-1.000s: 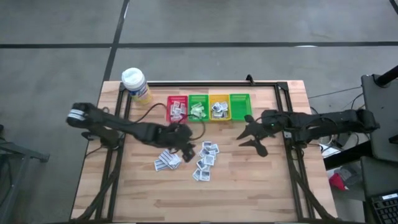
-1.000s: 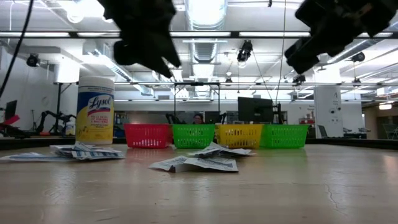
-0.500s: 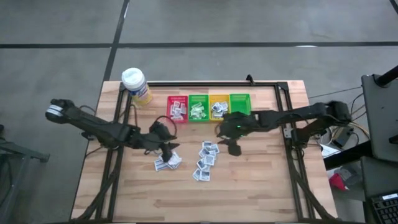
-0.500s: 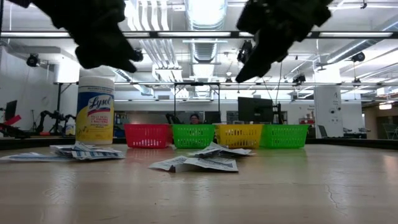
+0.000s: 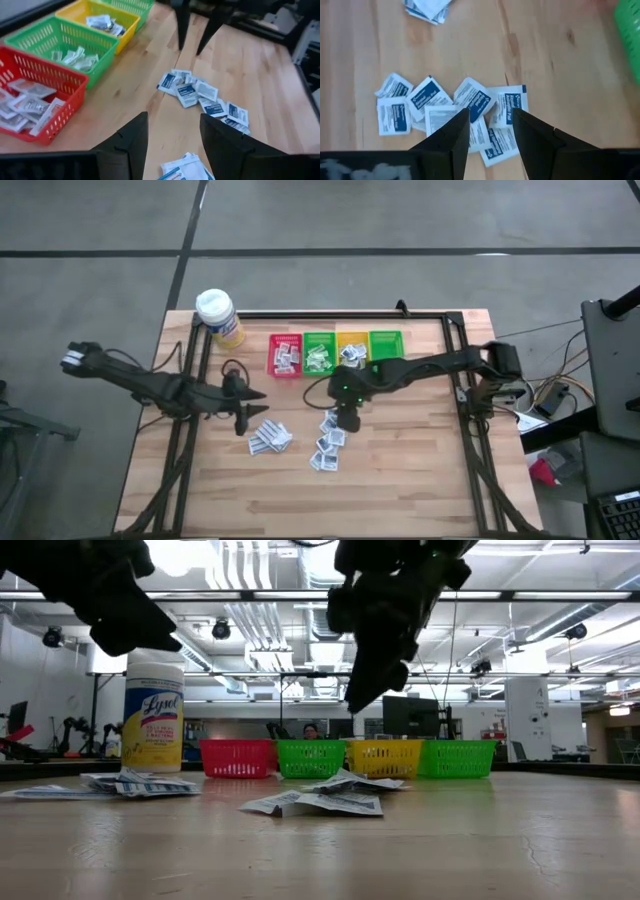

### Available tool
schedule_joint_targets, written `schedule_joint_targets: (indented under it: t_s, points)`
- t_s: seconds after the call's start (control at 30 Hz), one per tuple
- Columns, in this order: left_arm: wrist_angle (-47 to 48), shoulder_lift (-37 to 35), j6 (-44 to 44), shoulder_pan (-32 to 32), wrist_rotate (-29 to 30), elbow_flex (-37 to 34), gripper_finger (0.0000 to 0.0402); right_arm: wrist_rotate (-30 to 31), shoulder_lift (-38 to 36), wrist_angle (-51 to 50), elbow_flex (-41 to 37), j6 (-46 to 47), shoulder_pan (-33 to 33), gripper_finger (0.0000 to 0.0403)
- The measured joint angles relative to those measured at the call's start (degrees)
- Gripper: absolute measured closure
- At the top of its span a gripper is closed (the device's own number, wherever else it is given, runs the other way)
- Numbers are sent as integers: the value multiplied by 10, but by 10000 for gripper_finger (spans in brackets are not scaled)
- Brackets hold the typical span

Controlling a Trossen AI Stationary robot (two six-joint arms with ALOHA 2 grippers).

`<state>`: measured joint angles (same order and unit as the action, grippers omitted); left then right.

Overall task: Pick & Place First Aid Supplies
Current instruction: Put the alcohol pad into the yellow bin

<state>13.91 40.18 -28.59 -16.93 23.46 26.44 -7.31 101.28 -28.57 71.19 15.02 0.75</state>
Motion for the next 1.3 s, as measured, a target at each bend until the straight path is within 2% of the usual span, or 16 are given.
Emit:
schedule_joint_targets:
  t_s: [0.33,0.7,0.93,1.3]
  points:
    - [21,-86,93,18,-8,-5,229,8,21,1,-18,138,6,257]
    - [61,-131,119,30,-19,-5,229,14,26,6,-19,257,11,257]
    - [69,-148,109,30,-18,-15,229,15,77,-3,-16,266,11,257]
    - [69,-149,92,30,-18,-24,229,11,98,-3,-3,276,17,257]
